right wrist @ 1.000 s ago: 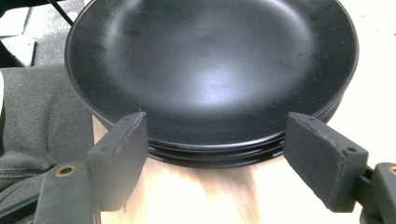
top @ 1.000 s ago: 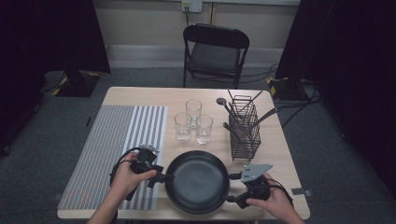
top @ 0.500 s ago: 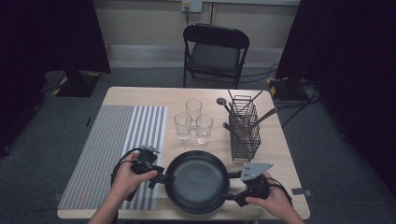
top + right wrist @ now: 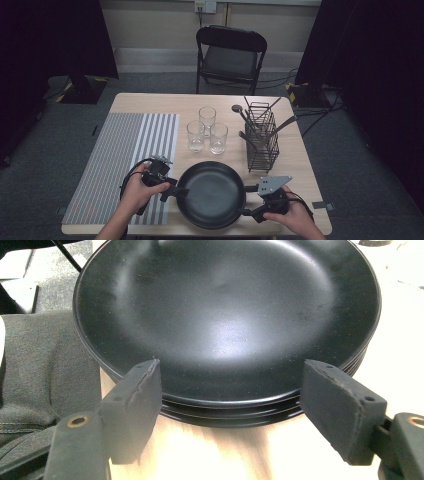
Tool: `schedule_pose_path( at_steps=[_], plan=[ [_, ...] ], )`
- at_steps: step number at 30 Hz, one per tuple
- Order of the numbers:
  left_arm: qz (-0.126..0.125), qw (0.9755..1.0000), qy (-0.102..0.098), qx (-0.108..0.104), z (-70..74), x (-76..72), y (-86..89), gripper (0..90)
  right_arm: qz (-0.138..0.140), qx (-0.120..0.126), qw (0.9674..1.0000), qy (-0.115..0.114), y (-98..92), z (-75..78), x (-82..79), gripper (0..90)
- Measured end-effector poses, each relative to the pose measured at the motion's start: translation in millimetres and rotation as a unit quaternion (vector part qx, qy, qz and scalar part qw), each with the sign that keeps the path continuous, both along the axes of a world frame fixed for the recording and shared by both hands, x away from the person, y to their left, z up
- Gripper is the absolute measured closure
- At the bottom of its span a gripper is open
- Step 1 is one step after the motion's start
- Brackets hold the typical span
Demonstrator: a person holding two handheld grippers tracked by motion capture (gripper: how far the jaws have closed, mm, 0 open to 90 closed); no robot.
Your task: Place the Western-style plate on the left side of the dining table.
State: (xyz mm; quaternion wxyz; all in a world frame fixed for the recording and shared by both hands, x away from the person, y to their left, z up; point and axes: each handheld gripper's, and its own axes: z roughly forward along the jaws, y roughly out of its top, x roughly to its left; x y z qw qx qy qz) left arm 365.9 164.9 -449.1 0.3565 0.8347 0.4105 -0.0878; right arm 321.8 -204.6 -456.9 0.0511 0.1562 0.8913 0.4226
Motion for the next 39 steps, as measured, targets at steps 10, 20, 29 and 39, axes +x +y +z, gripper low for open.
schedule_pose_path(
  at_steps=[10,20,29,39],
  plan=[
    [0.009,0.9998,0.014,-0.007,0.2,1.4,-2.5,30.9,0.002,0.005,1.0,-0.003,2.4,-1.3,1.1,24.6],
    [0.021,0.9996,0.017,-0.001,1.5,2.0,-2.6,33.7,0.0,0.005,1.0,0.0,3.3,-1.3,0.9,24.4],
    [0.039,0.9989,0.027,0.002,2.7,3.6,-3.2,36.5,0.0,0.005,1.0,-0.001,4.4,-1.5,1.3,24.4],
    [0.051,0.9982,0.03,0.003,3.1,5.1,-2.9,38.8,-0.001,0.006,1.0,-0.001,5.9,-1.6,1.3,24.1]
  ],
)
